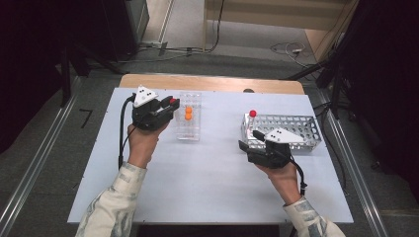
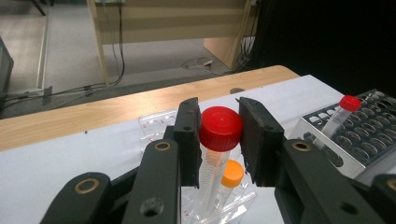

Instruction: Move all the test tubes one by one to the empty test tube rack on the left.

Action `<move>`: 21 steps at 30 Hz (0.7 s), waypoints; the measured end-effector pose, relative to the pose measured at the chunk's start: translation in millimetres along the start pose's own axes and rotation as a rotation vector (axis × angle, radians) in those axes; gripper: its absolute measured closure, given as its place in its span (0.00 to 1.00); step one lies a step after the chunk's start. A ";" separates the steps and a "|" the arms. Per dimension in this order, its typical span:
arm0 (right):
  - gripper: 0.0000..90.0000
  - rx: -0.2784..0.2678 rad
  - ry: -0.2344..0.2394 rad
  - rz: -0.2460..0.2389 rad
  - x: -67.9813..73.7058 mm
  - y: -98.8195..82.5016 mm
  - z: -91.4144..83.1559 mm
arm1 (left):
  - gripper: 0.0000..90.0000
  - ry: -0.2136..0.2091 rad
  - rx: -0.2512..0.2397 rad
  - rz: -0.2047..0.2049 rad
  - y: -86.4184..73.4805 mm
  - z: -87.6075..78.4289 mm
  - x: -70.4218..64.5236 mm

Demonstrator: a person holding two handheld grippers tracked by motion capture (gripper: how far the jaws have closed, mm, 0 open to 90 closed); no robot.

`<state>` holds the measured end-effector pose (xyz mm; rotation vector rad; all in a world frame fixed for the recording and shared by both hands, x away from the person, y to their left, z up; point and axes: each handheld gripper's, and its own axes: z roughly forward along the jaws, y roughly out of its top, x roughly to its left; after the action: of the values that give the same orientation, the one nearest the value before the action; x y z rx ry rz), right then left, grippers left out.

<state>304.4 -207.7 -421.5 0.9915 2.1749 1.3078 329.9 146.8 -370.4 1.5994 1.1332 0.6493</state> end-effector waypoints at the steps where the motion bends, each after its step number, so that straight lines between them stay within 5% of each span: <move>1: 0.38 0.000 0.000 -0.001 0.0 0.0 0.1 | 0.77 0.001 -0.002 -0.001 0.5 0.4 0.2; 21: 0.38 -0.004 0.000 -0.002 -0.8 0.5 -0.4 | 0.77 0.011 0.002 -0.003 9.5 11.8 2.6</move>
<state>304.8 -208.3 -420.9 0.9881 2.1722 1.3103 344.3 143.8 -365.7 1.5974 1.1448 0.6556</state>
